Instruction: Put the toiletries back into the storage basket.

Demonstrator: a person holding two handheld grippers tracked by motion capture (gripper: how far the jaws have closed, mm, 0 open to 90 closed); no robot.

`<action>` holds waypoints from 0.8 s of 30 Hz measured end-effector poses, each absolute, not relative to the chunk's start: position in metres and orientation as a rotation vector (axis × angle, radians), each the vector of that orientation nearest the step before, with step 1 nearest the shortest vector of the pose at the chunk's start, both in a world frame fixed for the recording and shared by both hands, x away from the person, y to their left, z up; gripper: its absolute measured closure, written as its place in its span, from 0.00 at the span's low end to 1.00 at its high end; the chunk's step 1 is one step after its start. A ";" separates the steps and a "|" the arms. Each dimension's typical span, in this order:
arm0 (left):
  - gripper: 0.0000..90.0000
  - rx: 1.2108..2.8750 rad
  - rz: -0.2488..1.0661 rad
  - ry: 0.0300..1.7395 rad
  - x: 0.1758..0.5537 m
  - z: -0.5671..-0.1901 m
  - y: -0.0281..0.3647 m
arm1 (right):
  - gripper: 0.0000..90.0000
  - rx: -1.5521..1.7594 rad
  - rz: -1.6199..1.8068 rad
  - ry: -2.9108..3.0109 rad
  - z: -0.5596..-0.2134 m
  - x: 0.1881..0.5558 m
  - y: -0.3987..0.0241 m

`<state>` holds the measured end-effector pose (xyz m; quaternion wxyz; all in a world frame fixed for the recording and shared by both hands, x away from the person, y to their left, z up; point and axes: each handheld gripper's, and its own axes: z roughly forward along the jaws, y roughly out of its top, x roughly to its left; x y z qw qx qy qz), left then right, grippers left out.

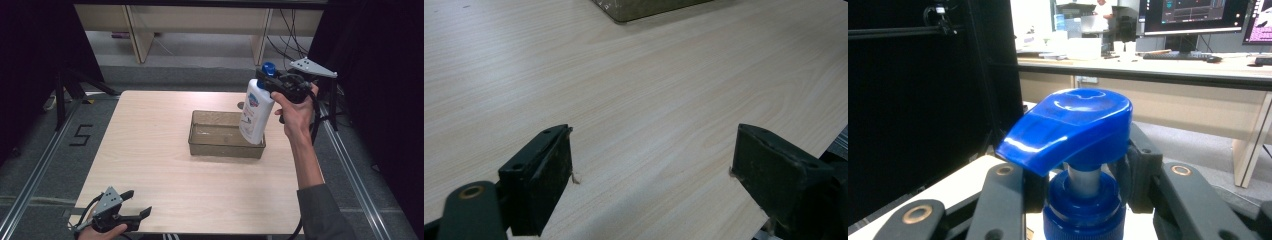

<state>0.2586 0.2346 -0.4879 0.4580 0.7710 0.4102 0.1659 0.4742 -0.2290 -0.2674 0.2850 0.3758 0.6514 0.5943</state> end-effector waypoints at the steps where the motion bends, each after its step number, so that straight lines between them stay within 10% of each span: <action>1: 0.17 1.887 0.407 1.017 0.258 -0.488 0.234 | 0.69 1.006 1.579 1.741 -0.268 0.475 -0.230; 24: 0.17 1.898 0.401 1.013 0.258 -0.488 0.233 | 0.69 1.044 1.569 1.722 -0.292 0.487 -0.236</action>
